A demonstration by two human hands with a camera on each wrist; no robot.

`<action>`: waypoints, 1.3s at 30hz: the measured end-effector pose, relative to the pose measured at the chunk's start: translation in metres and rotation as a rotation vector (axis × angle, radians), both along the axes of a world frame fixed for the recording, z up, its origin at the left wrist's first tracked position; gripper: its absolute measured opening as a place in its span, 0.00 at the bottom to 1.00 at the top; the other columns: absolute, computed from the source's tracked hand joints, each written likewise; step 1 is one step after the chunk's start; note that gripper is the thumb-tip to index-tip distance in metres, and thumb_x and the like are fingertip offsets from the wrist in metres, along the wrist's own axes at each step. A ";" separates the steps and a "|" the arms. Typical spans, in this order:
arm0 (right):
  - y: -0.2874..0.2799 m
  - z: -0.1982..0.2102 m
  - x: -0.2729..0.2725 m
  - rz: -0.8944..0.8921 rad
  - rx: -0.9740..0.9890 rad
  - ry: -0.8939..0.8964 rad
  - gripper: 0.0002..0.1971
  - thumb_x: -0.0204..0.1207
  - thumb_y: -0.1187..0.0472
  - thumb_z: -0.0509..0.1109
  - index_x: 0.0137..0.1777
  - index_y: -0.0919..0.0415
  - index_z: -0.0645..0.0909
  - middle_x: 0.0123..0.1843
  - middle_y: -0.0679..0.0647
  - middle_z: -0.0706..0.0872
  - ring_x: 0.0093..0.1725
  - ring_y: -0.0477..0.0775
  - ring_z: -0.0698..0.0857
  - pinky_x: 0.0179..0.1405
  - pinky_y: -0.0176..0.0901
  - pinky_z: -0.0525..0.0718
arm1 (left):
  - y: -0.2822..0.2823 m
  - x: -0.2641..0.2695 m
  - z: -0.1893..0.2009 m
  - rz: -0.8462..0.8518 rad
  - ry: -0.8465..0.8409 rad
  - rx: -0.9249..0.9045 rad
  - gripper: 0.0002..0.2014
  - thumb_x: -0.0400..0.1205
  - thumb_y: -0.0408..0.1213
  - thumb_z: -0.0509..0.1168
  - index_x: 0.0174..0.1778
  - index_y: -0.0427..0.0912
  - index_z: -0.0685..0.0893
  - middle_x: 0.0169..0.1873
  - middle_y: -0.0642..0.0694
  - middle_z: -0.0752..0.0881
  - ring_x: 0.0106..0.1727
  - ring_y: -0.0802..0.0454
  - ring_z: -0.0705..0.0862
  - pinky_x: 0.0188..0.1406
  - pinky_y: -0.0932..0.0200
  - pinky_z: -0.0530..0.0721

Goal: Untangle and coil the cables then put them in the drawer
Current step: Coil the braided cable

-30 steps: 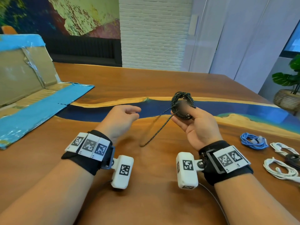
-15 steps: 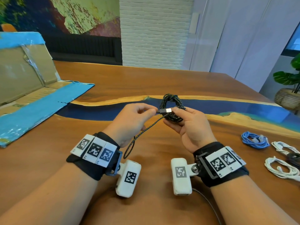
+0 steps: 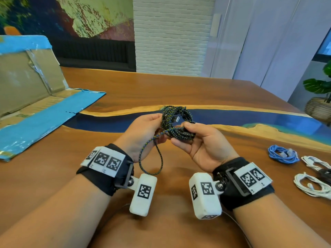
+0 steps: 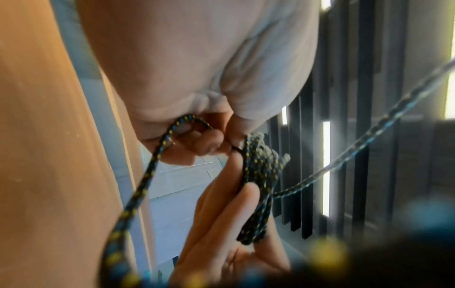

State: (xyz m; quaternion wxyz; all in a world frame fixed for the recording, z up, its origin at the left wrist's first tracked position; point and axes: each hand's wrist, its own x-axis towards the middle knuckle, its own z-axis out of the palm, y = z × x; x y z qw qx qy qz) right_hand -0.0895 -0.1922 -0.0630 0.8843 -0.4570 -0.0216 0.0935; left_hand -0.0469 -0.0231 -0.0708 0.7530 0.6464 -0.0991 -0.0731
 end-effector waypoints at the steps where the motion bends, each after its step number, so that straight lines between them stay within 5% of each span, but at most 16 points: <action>1: 0.000 0.000 0.000 -0.003 0.009 0.007 0.09 0.84 0.71 0.63 0.48 0.73 0.85 0.45 0.65 0.92 0.44 0.61 0.94 0.36 0.46 0.93 | 0.001 -0.001 0.002 -0.048 0.007 -0.040 0.18 0.90 0.39 0.64 0.66 0.27 0.86 0.57 0.28 0.85 0.50 0.38 0.81 0.54 0.45 0.77; 4: 0.001 0.001 0.000 0.009 0.010 0.010 0.10 0.85 0.71 0.61 0.54 0.76 0.83 0.47 0.66 0.92 0.42 0.63 0.94 0.37 0.45 0.93 | 0.000 -0.008 0.007 -0.162 0.014 -0.116 0.17 0.88 0.40 0.61 0.62 0.32 0.89 0.55 0.36 0.88 0.49 0.45 0.82 0.49 0.53 0.79; 8: 0.001 -0.001 0.005 -0.054 -0.041 0.022 0.10 0.86 0.72 0.62 0.58 0.78 0.81 0.48 0.65 0.91 0.44 0.61 0.94 0.41 0.47 0.94 | 0.000 -0.008 0.005 -0.194 0.043 -0.108 0.32 0.84 0.65 0.57 0.61 0.38 0.88 0.56 0.36 0.88 0.58 0.42 0.80 0.60 0.40 0.72; 10: 0.000 -0.004 0.008 -0.075 -0.063 0.020 0.11 0.86 0.72 0.63 0.60 0.79 0.81 0.49 0.65 0.91 0.45 0.59 0.94 0.44 0.48 0.94 | -0.003 -0.011 0.003 -0.193 -0.046 -0.017 0.25 0.81 0.59 0.65 0.59 0.41 0.88 0.51 0.45 0.90 0.54 0.50 0.84 0.58 0.47 0.76; 12: 0.000 -0.006 0.009 -0.082 -0.089 0.004 0.11 0.86 0.72 0.63 0.61 0.79 0.83 0.49 0.65 0.92 0.46 0.58 0.94 0.46 0.48 0.94 | -0.009 -0.014 0.001 -0.173 -0.139 0.085 0.05 0.81 0.41 0.73 0.50 0.45 0.88 0.45 0.51 0.91 0.48 0.56 0.88 0.52 0.55 0.81; 14: 0.001 -0.008 0.010 -0.077 -0.130 -0.017 0.11 0.85 0.72 0.64 0.61 0.78 0.84 0.53 0.66 0.92 0.50 0.58 0.93 0.48 0.49 0.94 | -0.014 -0.013 -0.003 -0.081 -0.176 0.119 0.06 0.81 0.29 0.75 0.47 0.44 0.87 0.43 0.50 0.92 0.47 0.55 0.91 0.48 0.58 0.85; 17: 0.004 -0.011 0.010 -0.071 -0.179 -0.029 0.11 0.85 0.70 0.65 0.61 0.73 0.86 0.56 0.68 0.92 0.52 0.61 0.94 0.52 0.52 0.93 | -0.016 -0.011 -0.006 0.054 -0.172 0.065 0.07 0.81 0.33 0.76 0.54 0.43 0.90 0.48 0.46 0.94 0.52 0.51 0.93 0.48 0.56 0.89; 20: 0.007 -0.011 0.011 -0.087 -0.173 -0.021 0.09 0.85 0.70 0.66 0.59 0.70 0.87 0.51 0.64 0.93 0.46 0.59 0.94 0.54 0.54 0.92 | -0.018 -0.011 -0.007 0.134 -0.188 0.085 0.10 0.83 0.41 0.75 0.58 0.45 0.89 0.52 0.45 0.93 0.57 0.47 0.91 0.58 0.45 0.90; 23: 0.006 -0.010 0.012 -0.111 -0.151 0.003 0.09 0.85 0.70 0.66 0.59 0.75 0.83 0.50 0.66 0.91 0.44 0.59 0.94 0.51 0.53 0.93 | -0.020 -0.009 -0.008 0.170 -0.218 0.068 0.16 0.85 0.43 0.73 0.67 0.60 0.81 0.55 0.43 0.90 0.56 0.43 0.91 0.55 0.45 0.90; 25: 0.005 -0.009 0.012 -0.130 -0.128 0.025 0.09 0.85 0.71 0.67 0.59 0.77 0.81 0.48 0.67 0.90 0.45 0.62 0.94 0.47 0.51 0.94 | -0.019 -0.007 -0.009 0.237 -0.254 0.109 0.15 0.86 0.44 0.72 0.64 0.68 0.80 0.55 0.45 0.87 0.54 0.43 0.89 0.52 0.44 0.90; 29: 0.005 -0.010 0.011 -0.116 -0.125 0.032 0.06 0.85 0.71 0.67 0.54 0.76 0.81 0.43 0.65 0.92 0.47 0.65 0.94 0.44 0.48 0.94 | -0.013 -0.001 -0.009 0.339 -0.300 0.134 0.01 0.84 0.42 0.74 0.48 0.53 0.91 0.51 0.53 0.90 0.55 0.52 0.88 0.59 0.41 0.88; 32: 0.004 -0.011 0.013 -0.137 -0.157 0.026 0.04 0.84 0.72 0.67 0.49 0.75 0.81 0.38 0.62 0.92 0.46 0.66 0.94 0.46 0.50 0.94 | -0.013 -0.002 -0.006 0.371 -0.325 0.106 0.04 0.86 0.38 0.71 0.46 0.50 0.87 0.46 0.59 0.89 0.45 0.68 0.85 0.56 0.51 0.84; 36: -0.010 -0.010 0.019 -0.252 -0.145 0.067 0.04 0.84 0.72 0.68 0.53 0.74 0.80 0.48 0.68 0.89 0.47 0.67 0.94 0.46 0.50 0.94 | -0.005 -0.003 0.010 0.352 -0.286 -0.275 0.05 0.94 0.36 0.57 0.57 0.44 0.77 0.44 0.49 0.91 0.52 0.49 0.92 0.61 0.47 0.87; 39: -0.030 -0.005 0.022 -0.337 -0.058 0.092 0.05 0.85 0.70 0.68 0.55 0.73 0.79 0.51 0.69 0.87 0.43 0.64 0.95 0.44 0.48 0.94 | 0.017 0.003 0.020 0.378 -0.211 -0.443 0.07 0.94 0.38 0.52 0.59 0.44 0.75 0.33 0.49 0.79 0.31 0.51 0.80 0.37 0.54 0.89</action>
